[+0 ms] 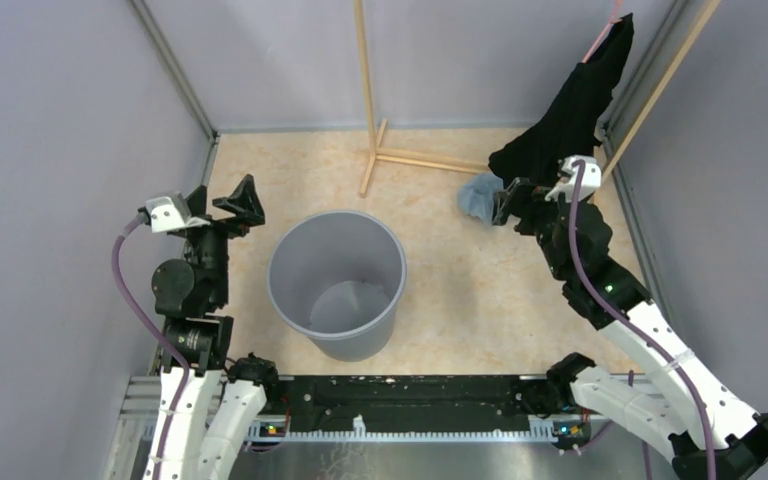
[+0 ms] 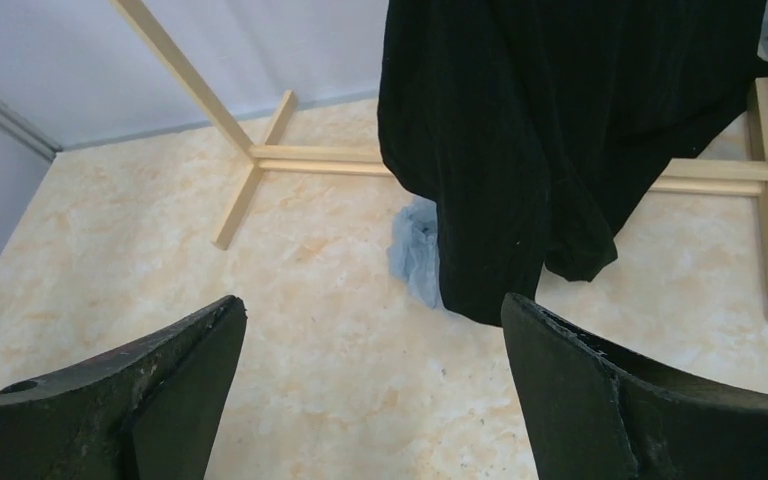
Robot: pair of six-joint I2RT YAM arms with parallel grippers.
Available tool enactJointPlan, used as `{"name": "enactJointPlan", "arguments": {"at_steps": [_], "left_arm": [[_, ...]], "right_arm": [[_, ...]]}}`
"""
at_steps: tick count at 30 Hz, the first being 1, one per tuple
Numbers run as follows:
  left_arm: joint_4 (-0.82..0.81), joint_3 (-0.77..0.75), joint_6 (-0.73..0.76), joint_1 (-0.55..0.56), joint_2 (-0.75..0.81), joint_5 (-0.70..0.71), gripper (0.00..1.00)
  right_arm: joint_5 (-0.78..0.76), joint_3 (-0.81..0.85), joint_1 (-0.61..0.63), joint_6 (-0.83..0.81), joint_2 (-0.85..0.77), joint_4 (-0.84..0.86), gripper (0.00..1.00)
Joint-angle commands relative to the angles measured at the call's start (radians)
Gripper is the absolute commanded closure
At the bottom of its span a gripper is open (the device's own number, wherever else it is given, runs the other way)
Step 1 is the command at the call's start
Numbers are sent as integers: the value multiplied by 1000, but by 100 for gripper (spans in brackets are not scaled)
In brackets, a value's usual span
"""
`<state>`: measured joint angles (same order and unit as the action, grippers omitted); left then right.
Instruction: Put the trash bags into the trash bin
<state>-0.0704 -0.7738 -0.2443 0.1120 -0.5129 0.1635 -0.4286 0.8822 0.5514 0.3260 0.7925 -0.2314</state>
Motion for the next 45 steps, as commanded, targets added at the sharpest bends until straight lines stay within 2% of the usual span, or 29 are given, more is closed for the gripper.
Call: {"name": "enactJointPlan", "arguments": {"at_steps": [1, 6, 11, 15, 20, 25, 28, 31, 34, 40, 45], "left_arm": [[-23, 1, 9, 3, 2, 80, 1], [-20, 4, 7, 8, 5, 77, 2], [-20, 5, 4, 9, 8, 77, 2], [-17, 5, 1, 9, 8, 74, 1], [-17, 5, -7, 9, 10, 59, 2], [-14, 5, -7, 9, 5, 62, 1], [-14, 5, -6, 9, 5, 64, 2], [-12, 4, -1, 9, 7, 69, 2], [-12, 5, 1, 9, 10, 69, 2], [-10, 4, 16, 9, 11, 69, 2], [-8, -5, 21, 9, 20, 79, 2]], "right_arm": [[15, -20, -6, 36, 27, 12, 1], [193, -32, -6, -5, 85, -69, 1], [471, -75, -6, -27, 142, -151, 1], [711, -195, 6, -4, 159, -103, 1], [801, -299, 159, 58, 195, 15, 1], [749, -316, 375, 164, 303, 192, 1], [621, -356, 462, 347, 351, 372, 1], [502, -448, 534, 532, 383, 635, 1], [355, -469, 618, 608, 438, 800, 1], [211, -434, 650, 683, 625, 1041, 1], [187, -245, 644, 617, 823, 1021, 1]]}}
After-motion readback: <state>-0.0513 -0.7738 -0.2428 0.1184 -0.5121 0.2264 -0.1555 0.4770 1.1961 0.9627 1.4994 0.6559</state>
